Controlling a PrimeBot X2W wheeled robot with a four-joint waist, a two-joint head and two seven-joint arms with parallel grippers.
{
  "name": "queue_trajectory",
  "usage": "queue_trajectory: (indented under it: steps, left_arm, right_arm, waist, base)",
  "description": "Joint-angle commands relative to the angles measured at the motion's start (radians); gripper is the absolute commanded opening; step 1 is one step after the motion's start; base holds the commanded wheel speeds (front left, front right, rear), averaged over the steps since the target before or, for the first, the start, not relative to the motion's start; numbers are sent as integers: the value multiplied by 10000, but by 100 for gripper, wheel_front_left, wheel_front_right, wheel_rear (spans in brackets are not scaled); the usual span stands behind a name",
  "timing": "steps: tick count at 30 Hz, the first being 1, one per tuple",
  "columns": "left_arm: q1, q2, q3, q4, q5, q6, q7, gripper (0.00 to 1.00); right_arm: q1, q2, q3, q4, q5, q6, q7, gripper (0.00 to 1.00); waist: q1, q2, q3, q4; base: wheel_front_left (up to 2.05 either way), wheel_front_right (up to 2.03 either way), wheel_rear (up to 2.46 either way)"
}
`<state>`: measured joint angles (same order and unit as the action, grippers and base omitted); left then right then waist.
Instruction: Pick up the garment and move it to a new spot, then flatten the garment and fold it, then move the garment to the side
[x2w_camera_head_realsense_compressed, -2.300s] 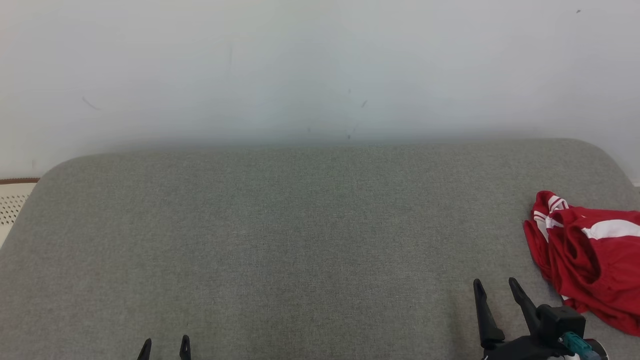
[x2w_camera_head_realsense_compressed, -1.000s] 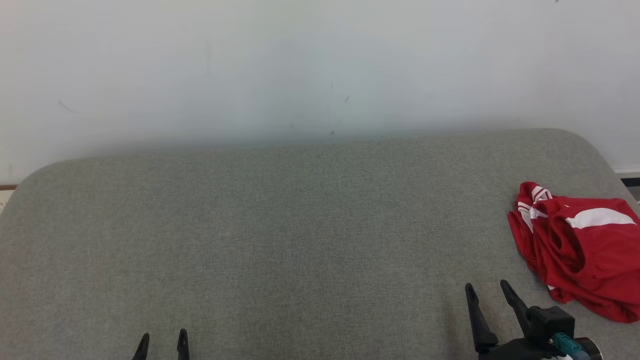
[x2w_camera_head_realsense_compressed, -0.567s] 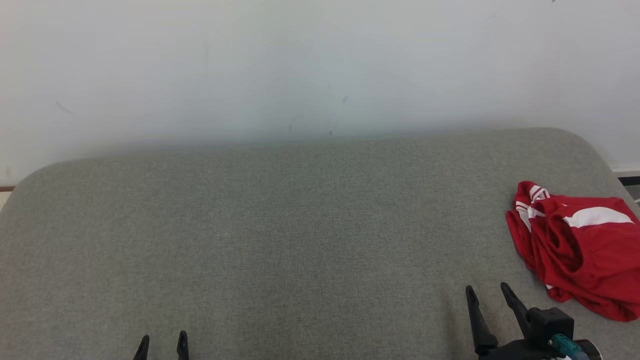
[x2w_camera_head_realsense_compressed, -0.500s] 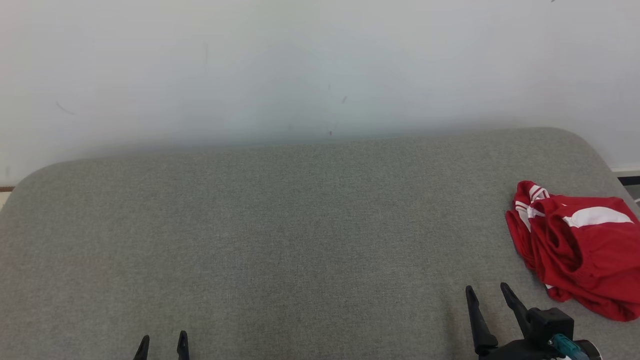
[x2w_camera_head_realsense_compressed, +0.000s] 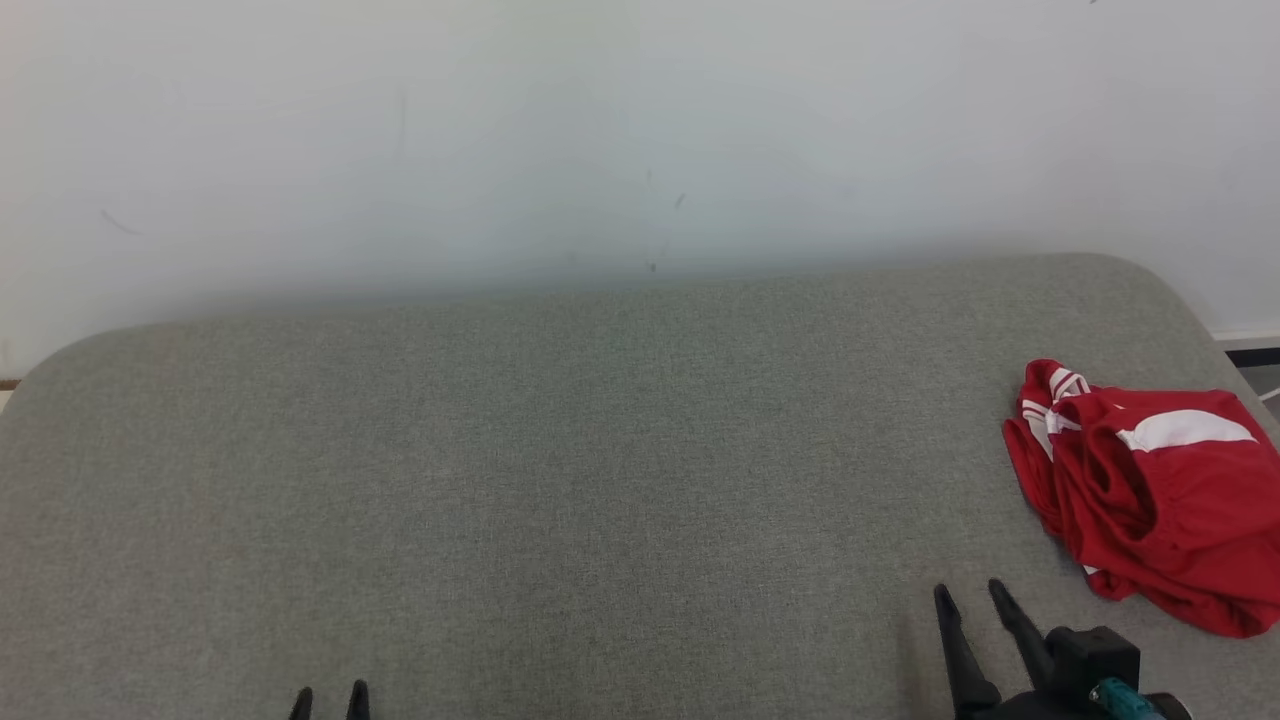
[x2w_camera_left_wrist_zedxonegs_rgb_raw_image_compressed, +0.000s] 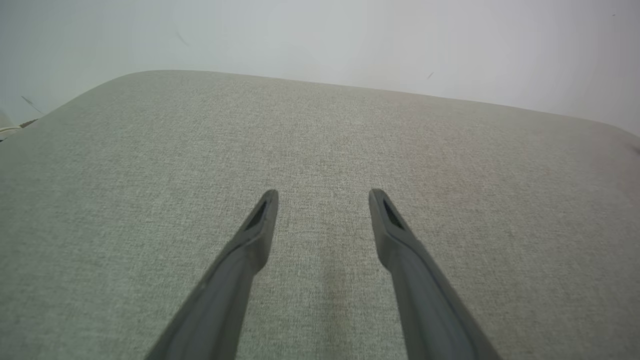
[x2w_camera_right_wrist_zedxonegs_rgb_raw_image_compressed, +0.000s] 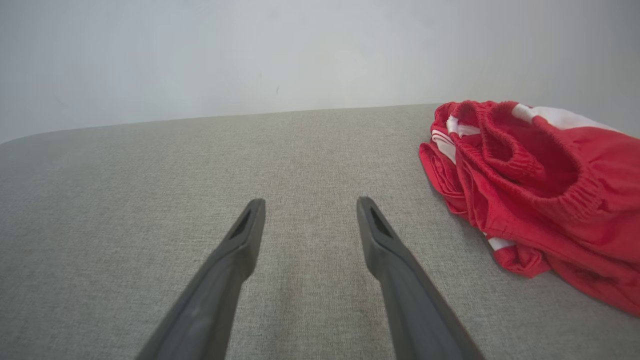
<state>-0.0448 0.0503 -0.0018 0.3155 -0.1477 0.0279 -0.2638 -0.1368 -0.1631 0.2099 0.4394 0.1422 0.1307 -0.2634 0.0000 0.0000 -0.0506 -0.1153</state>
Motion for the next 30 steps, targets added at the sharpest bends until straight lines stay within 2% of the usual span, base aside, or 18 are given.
queue_trajectory:
  steps: [1, 3, 19, 30]
  left_arm:
    - [-12, -2, 15, 58, -20, -6, 15, 0]
    - [59, -25, -10, 223, -33, -5, 22, 0]
    - [-41, -15, 330, -52, -3290, -359, 895, 0]
    - [-63, -9, 473, -231, -4938, -538, 1304, 0]
  right_arm:
    - [31, 10, -10, 20, 20, 0, 6, 0]
    - [191, 46, -2, 181, 41, 0, 16, 0]
    - [202, 285, -668, -321, 3311, 0, 839, 0]
    - [214, 406, -991, -576, 4954, 0, 1243, 0]
  waist:
    - [0, 0, 0, 0]
    - [0, 0, 0, 1]
    - [0, 0, 72, 158]
    - [0, 0, 115, 251]
  base:
    - [0, 0, 0]
    - [0, 0, 0]
    - [0, 0, 0]
    - [0, 0, 0]
